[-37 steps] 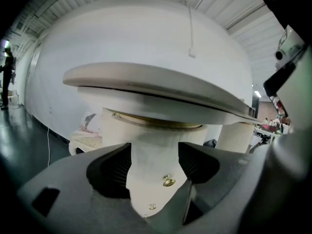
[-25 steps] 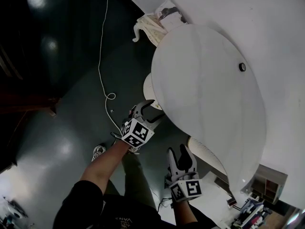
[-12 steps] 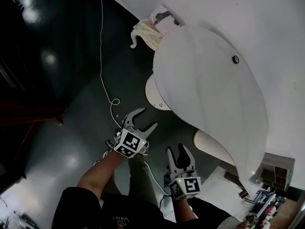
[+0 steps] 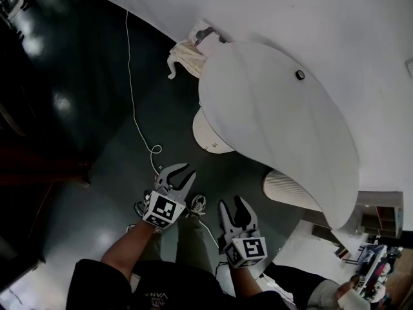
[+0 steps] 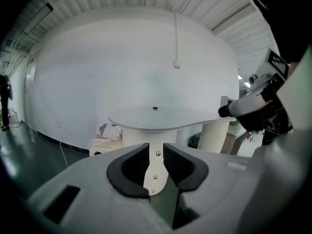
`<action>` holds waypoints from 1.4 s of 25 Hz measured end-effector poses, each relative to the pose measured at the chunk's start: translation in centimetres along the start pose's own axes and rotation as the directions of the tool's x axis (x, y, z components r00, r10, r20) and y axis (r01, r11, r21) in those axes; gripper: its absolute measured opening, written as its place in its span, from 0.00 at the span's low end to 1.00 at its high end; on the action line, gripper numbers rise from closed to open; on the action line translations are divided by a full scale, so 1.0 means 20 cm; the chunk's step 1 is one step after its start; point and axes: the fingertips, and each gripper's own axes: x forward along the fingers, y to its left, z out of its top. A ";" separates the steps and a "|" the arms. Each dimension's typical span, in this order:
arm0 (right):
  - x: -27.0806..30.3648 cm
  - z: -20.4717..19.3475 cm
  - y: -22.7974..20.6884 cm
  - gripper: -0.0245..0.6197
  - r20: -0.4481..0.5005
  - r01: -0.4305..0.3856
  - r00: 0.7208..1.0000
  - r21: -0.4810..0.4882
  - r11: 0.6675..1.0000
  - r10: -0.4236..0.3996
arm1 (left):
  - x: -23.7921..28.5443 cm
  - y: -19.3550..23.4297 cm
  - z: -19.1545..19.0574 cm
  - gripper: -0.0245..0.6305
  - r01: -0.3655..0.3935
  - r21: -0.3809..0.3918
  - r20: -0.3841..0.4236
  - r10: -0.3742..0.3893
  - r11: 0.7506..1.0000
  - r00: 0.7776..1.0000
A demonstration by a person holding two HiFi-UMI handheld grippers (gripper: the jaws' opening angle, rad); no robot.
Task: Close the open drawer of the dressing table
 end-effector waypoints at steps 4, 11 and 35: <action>-0.07 -0.02 0.05 0.35 0.011 0.036 0.999 0.002 0.999 -0.036 | -0.15 -0.03 0.09 0.14 0.021 0.035 0.015 -0.022 0.999 1.000; -0.21 0.02 0.16 0.36 0.062 0.067 0.996 0.018 0.998 -0.068 | -0.40 -0.11 0.17 0.10 0.052 0.071 -0.019 -0.051 0.996 0.999; -0.61 0.04 0.46 0.12 0.160 0.128 0.979 -0.014 0.992 -0.124 | -1.01 -0.27 0.37 0.07 0.119 0.198 0.024 -0.126 0.973 0.992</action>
